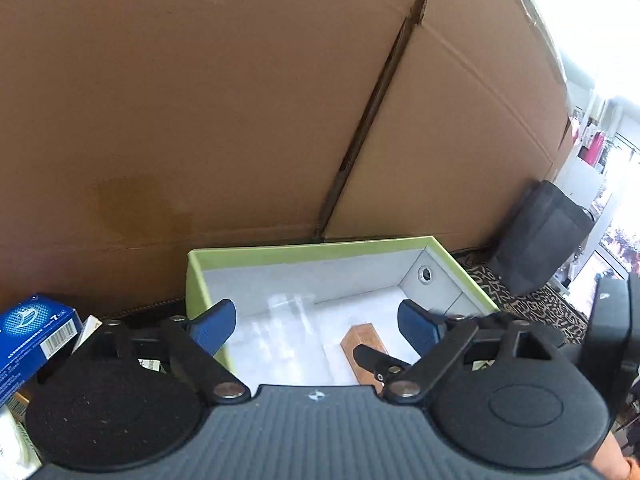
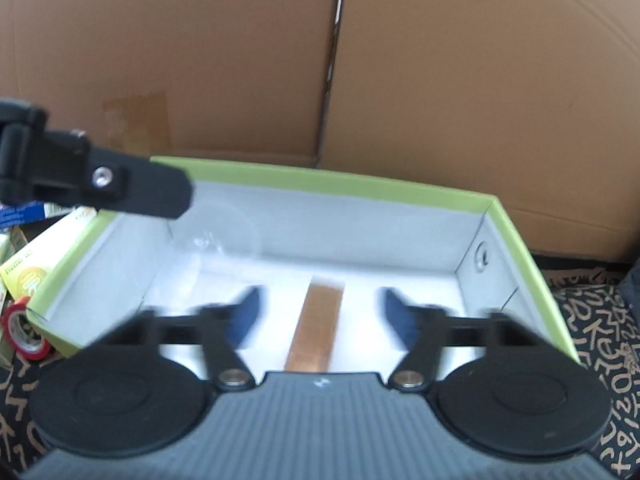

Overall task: Organize objects
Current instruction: 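Lower the cup and copper box into the green shoebox and open both tools, then move both tools back over the pile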

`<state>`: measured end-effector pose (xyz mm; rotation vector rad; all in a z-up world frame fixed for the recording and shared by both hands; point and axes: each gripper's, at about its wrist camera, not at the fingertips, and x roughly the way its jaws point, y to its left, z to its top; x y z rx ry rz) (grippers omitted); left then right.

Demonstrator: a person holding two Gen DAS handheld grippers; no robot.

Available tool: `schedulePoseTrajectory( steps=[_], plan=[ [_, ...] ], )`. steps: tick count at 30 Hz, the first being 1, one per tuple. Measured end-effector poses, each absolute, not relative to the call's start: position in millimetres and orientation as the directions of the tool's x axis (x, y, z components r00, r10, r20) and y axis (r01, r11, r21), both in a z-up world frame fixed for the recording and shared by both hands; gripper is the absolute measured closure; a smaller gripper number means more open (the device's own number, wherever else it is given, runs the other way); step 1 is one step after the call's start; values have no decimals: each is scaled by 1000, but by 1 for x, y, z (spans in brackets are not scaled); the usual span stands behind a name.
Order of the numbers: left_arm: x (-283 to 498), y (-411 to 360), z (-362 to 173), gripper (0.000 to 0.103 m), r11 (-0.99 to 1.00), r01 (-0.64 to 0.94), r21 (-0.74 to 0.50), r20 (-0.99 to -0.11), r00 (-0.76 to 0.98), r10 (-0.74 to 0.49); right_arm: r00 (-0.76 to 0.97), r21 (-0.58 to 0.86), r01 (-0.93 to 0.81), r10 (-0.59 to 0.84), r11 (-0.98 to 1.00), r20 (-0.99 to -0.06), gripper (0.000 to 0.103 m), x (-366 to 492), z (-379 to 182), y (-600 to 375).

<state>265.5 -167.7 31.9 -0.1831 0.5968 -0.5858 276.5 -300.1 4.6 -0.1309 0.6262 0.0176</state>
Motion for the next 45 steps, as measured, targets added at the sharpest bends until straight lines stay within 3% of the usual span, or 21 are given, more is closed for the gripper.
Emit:
schedulePoseTrajectory(
  steps=[3,12,22,32,45],
  plan=[
    [265,-162,29,11,825,454,-338,-479,671,-566,834,-142,-18,-63,990,-548,0,272,6,-295],
    [232,-148,34,11,830,482,-280,-462,690,-557,876,-156,32,-103,987,-471,0,223,26,-301],
    [162,-85,32,11,856,447,-260,-454,726,-517,919,-75,-33,1,997,-394,0,135,50,-291],
    [103,-11,2,11,919,294,-263,-516,762,-392,878,-30,-195,161,980,-452,0,81,29,-219],
    [97,41,-32,11,955,176,-239,-588,757,-287,770,-23,-378,301,925,-562,0,91,-8,-134]
  ],
)
